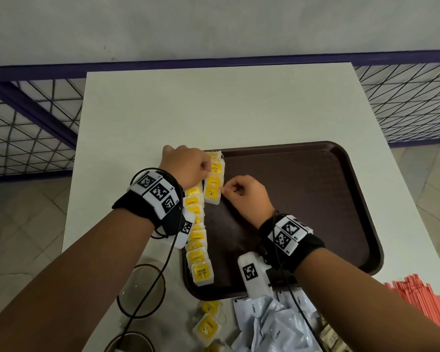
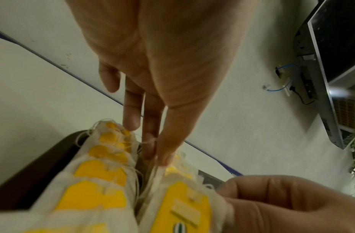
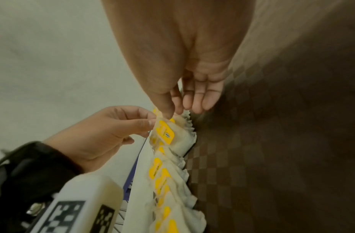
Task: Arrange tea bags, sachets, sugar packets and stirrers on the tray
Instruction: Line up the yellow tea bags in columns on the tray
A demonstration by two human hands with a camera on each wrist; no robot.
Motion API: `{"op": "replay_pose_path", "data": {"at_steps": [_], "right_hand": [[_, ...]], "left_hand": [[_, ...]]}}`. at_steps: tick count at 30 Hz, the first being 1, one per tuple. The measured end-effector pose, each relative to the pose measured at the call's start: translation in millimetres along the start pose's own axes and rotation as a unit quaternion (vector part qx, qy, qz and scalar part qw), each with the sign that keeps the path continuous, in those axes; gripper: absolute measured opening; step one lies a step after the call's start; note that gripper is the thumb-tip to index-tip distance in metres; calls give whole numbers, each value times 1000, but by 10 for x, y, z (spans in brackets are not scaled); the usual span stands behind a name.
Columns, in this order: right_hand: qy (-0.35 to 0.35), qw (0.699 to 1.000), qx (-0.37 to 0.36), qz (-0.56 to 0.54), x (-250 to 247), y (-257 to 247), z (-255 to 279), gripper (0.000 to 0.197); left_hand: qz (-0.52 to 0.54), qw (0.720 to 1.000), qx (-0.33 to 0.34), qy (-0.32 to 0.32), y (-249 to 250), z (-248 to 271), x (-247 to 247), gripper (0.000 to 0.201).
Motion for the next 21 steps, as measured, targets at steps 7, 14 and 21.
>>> {"op": "replay_pose_path", "data": {"at_steps": [7,14,21], "right_hand": [[5,997,61,-46,92,-68,-23,10],[-35,998,36,-48,78,-73,138,46],[21,999,-25,-15,223,-86,36,20]], "left_hand": [[-56,998,-2,34,34,32,1,13],[-18,994,-21,102,-19,107,-70,13],[41,998,55,-14,-30,67,-22,21]]}}
Point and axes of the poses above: each hand's wrist, its own z-axis away from the middle knuckle, its own x-axis out of the palm, y = z × x, the point moved 3 cm from there along -z, towards the middle knuckle, and after that the axes turned 5 degrees about -y, right-handed, at the moved point
